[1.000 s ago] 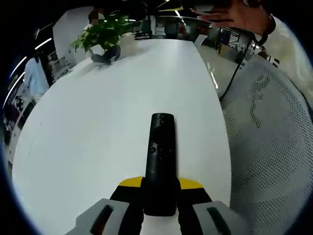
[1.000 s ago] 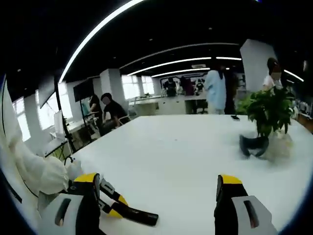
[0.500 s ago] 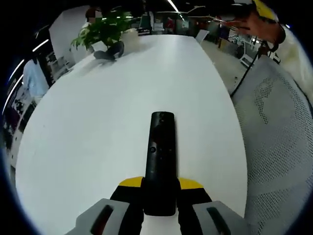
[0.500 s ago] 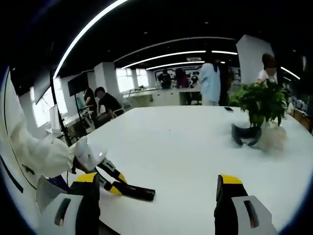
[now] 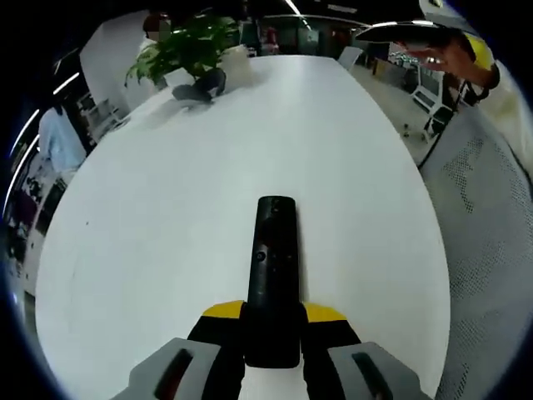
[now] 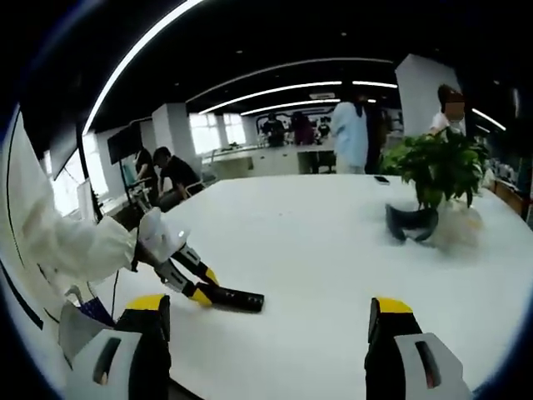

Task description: Press the specified remote control buttons in sequence, fully releasing each button before pressing the next.

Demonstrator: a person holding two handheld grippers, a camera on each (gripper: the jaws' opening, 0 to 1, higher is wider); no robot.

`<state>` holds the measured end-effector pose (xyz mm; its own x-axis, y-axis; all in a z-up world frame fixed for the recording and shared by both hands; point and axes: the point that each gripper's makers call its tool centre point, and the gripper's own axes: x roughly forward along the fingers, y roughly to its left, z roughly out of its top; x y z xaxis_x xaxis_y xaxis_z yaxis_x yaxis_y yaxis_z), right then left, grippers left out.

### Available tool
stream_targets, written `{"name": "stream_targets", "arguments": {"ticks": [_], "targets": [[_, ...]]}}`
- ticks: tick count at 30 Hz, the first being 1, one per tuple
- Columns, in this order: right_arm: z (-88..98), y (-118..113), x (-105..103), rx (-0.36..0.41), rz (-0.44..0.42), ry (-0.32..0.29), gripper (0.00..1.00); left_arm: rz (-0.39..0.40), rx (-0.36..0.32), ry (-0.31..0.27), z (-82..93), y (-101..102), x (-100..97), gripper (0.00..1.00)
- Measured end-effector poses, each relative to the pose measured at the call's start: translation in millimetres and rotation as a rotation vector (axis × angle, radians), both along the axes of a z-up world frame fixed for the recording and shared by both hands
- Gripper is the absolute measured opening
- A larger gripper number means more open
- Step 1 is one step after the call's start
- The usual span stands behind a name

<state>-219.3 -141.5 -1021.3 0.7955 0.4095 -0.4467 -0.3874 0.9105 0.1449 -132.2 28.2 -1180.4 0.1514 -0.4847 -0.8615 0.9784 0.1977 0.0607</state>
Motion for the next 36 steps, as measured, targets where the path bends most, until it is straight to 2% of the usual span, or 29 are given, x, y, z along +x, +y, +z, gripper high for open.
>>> {"name": "stream_targets", "arguments": {"ticks": [16, 24, 29, 36], "targets": [[6.8, -12, 18, 0.005, -0.046, -0.003, 0.99, -0.003, 0.019, -0.016, -0.4, 3, 52.8, 0.24], [0.1, -13, 22, -0.012, -0.047, 0.02, 0.99, -0.005, 0.037, -0.028, -1.5, 10, 80.5, 0.24], [-5.1, -11, 22, -0.018, -0.042, 0.041, 0.99, -0.017, 0.056, -0.038, -2.5, 12, 94.1, 0.24], [-4.6, -12, 24, -0.022, -0.047, 0.04, 0.99, -0.017, 0.068, -0.026, -7.2, 12, 106.1, 0.24]]}}
